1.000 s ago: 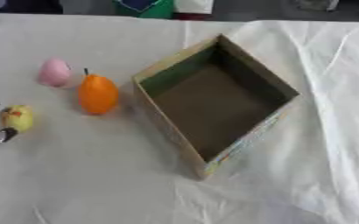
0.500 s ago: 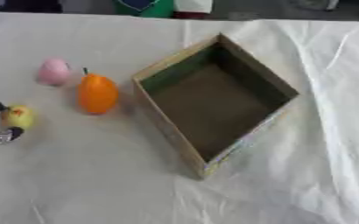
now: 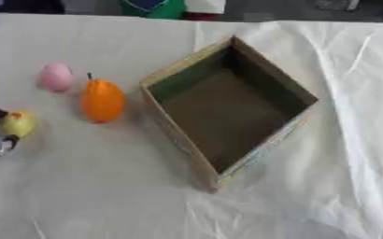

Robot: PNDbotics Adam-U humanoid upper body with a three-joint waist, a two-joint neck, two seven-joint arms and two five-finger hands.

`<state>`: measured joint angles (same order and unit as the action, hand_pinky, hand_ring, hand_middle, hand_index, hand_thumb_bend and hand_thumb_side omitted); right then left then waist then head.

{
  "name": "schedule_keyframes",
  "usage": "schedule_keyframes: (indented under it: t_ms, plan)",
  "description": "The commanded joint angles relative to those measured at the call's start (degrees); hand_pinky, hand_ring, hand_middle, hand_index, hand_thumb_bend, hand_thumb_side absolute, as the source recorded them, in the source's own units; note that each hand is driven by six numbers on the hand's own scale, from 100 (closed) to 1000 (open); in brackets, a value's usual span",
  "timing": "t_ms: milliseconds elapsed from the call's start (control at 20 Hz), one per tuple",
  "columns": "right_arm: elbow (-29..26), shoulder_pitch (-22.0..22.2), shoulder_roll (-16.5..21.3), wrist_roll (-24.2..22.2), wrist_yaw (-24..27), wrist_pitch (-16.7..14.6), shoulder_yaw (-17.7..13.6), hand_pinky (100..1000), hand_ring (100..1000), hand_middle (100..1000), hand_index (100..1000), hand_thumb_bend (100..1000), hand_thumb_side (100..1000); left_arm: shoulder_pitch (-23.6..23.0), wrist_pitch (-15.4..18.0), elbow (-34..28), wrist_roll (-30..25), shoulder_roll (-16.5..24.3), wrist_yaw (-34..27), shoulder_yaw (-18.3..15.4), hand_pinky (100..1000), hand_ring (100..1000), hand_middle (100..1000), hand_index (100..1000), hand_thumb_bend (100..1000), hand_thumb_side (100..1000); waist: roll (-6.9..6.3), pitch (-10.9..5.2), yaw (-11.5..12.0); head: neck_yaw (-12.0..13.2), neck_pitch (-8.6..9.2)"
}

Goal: Pick up objects on the table and place them in the box.

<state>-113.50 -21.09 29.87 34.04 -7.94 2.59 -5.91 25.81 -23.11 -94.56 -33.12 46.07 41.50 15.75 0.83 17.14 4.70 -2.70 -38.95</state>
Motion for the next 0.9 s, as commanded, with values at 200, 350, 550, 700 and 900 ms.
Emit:
schedule_keyframes:
  t_ms: [200, 350, 550, 700, 900]
  plan:
    - [-1.09, -0.17, 0.65, -0.26, 0.44, -0.01, -0.10, 732, 569, 458, 651, 100, 375, 0.75, -2.45, 0.08, 6.21, 0.55, 2.72, 0.20, 369, 599, 592, 698, 100, 372, 0.00, -0.72, 0.21, -0.02, 0.46]
    - [-1.09, -0.06, 0.63, -0.31, 0.46, 0.04, -0.10, 733, 570, 458, 651, 100, 375, 0.79, -4.18, -0.01, 10.16, 0.33, 2.85, 0.14, 310, 558, 541, 641, 100, 337, -0.02, -0.71, 0.32, -0.06, 0.43]
    - [-1.09, 0.03, 0.56, -0.39, 0.53, 0.09, -0.09, 734, 570, 458, 652, 100, 376, 0.81, -5.85, -0.32, 14.55, 0.20, 2.46, 0.09, 261, 515, 490, 578, 100, 281, -0.11, -0.72, 0.34, -0.20, 0.39]
    - [-1.09, 0.02, 0.50, -0.56, 0.56, 0.14, -0.06, 734, 570, 457, 652, 100, 377, 0.84, -6.84, -0.35, 17.15, 0.15, 2.31, 0.07, 247, 499, 476, 554, 100, 155, -0.15, -0.75, 0.33, -0.28, 0.33]
    - [-1.09, 0.01, 0.53, -0.70, 0.58, 0.15, -0.07, 734, 570, 457, 652, 100, 377, 0.77, -7.46, -0.85, 19.32, 0.36, 2.59, -0.21, 228, 479, 461, 540, 100, 138, -0.18, -0.88, 0.36, -0.34, 0.28]
